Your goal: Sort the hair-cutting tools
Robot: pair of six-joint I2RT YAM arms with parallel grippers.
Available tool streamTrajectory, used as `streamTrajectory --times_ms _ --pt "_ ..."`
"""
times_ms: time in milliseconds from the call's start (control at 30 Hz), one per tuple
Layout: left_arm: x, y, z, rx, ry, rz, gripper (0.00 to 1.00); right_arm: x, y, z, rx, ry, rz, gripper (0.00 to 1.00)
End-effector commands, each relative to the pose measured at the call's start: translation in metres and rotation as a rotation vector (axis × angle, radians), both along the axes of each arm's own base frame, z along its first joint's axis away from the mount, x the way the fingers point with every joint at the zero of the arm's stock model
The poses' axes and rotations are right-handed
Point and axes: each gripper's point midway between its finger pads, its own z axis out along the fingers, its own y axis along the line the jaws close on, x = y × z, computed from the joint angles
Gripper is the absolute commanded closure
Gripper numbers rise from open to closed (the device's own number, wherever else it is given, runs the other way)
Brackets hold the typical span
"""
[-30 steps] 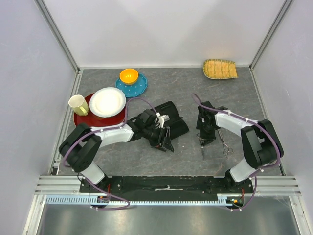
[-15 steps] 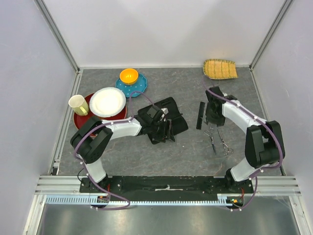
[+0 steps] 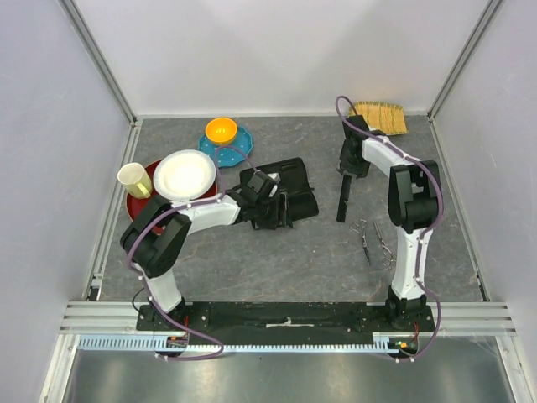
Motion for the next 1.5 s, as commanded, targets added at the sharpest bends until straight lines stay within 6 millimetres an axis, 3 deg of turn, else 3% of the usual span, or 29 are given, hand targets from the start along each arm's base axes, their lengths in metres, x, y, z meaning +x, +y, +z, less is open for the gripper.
streamTrajectory --times_ms 0,133,267,467,633,667,700,767,833,867,967,1200,1300,1467 --pt "-0.002 -0.005 0.032 -0.081 -0.118 -0.112 0.32 0.047 0.008 0.018 0.026 -0.12 0.003 0.43" --pt "-0.016 -0.009 0.045 -0.141 -0.127 -0.177 0.31 0.056 0.01 0.009 0.025 -0.115 0.01 0.44" --pt "-0.022 -0.006 0.044 -0.146 -0.121 -0.189 0.31 0.051 0.007 -0.005 0.001 -0.069 0.016 0.47" --pt "-0.027 -0.002 0.044 -0.145 -0.116 -0.185 0.3 0.019 -0.003 -0.026 -0.03 0.028 0.0 0.54" --pt "-0.033 0.002 0.04 -0.142 -0.084 -0.169 0.3 -0.027 -0.007 -0.035 -0.013 0.099 -0.057 0.58" --pt "-0.034 0.002 0.04 -0.144 -0.078 -0.166 0.3 -0.032 -0.007 -0.028 -0.003 0.091 -0.068 0.6" --pt "-0.037 0.004 0.037 -0.145 -0.067 -0.162 0.3 -0.05 -0.008 -0.037 0.001 0.132 -0.078 0.6" --pt "-0.039 0.005 0.037 -0.151 -0.053 -0.147 0.3 -0.064 0.0 -0.032 0.07 0.133 -0.117 0.62" --pt "-0.044 0.007 0.035 -0.156 -0.032 -0.13 0.3 -0.089 0.005 -0.042 0.119 0.17 -0.167 0.63" --pt "-0.044 0.007 0.035 -0.159 -0.025 -0.118 0.3 -0.094 0.014 -0.034 0.173 0.156 -0.172 0.64" --pt "-0.051 0.012 0.026 -0.162 0.02 -0.076 0.3 -0.131 0.029 -0.038 0.243 0.186 -0.215 0.66" --pt "-0.064 0.018 0.014 -0.203 0.106 0.041 0.29 -0.183 0.091 -0.03 0.373 0.226 -0.126 0.68" --pt "-0.064 0.018 0.015 -0.241 0.108 0.093 0.27 -0.188 0.097 -0.03 0.355 0.219 -0.068 0.67" --pt "-0.059 0.011 0.019 -0.265 0.111 0.105 0.26 -0.176 0.08 -0.017 0.246 0.15 -0.011 0.59"
